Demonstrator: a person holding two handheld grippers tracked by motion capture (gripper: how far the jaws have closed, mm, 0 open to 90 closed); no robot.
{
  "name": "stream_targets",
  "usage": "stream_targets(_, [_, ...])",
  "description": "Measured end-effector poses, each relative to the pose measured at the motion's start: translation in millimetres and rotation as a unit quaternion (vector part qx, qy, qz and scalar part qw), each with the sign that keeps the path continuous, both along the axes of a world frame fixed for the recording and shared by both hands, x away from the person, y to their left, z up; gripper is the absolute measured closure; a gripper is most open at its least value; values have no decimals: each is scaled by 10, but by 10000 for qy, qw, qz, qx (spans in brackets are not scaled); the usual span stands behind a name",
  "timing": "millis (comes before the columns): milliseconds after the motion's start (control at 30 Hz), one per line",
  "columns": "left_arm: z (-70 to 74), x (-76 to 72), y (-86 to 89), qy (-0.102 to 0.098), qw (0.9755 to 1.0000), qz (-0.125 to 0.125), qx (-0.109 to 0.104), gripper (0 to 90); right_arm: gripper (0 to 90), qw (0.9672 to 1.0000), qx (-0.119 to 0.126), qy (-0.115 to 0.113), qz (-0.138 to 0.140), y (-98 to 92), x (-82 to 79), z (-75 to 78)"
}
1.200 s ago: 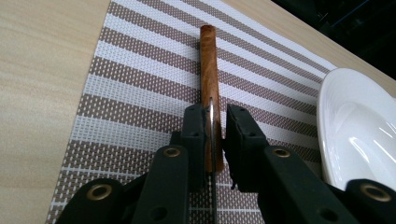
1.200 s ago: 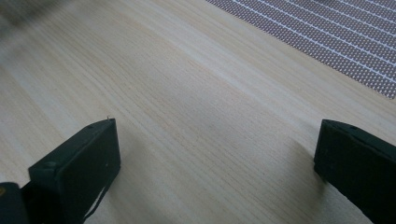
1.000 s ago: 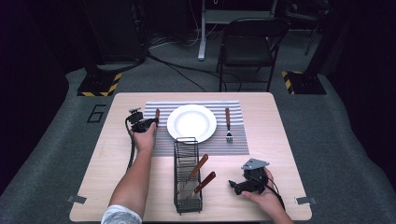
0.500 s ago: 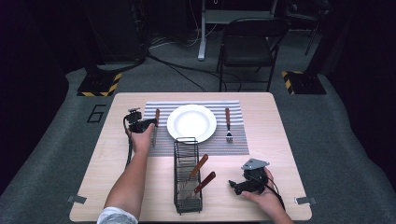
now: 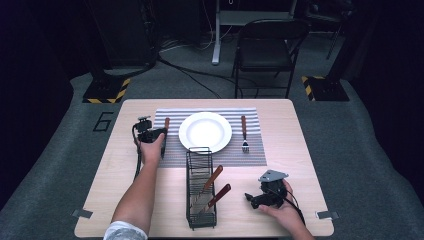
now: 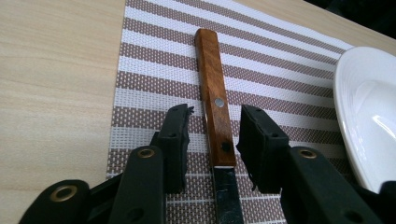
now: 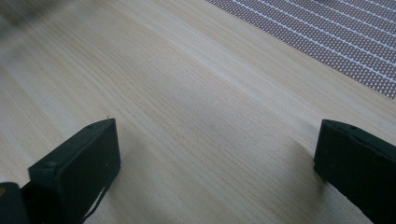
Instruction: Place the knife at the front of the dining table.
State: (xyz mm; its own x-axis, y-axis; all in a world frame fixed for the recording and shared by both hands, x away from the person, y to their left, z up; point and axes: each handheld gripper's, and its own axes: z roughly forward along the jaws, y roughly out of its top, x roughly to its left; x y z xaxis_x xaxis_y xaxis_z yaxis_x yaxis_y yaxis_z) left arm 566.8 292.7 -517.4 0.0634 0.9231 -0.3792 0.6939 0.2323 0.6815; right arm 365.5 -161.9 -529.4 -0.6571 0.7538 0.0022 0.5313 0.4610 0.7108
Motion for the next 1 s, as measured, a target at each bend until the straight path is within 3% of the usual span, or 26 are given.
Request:
stream_targets(367, [163, -247, 115, -262, 9994, -187, 89, 571, 0, 10000, -1, 0, 0, 0, 0, 0])
stream_targets(500, [203, -416, 121, -320, 9990, -276, -137, 535, 0, 10000, -1, 1, -1, 0, 0, 0])
stream_targets(633, [258, -587, 120, -441, 9975, -544, 44, 517, 0, 10000, 0, 1, -1, 0, 0, 0])
stream_targets(867, [356, -866, 104, -565, 9928, -1035, 208, 482, 0, 10000, 0, -1, -1, 0, 0, 0])
stream_targets(1000, [380, -1016, 105, -609, 9858, -1445, 603, 472, 0, 10000, 0, 0, 0, 0, 0, 0])
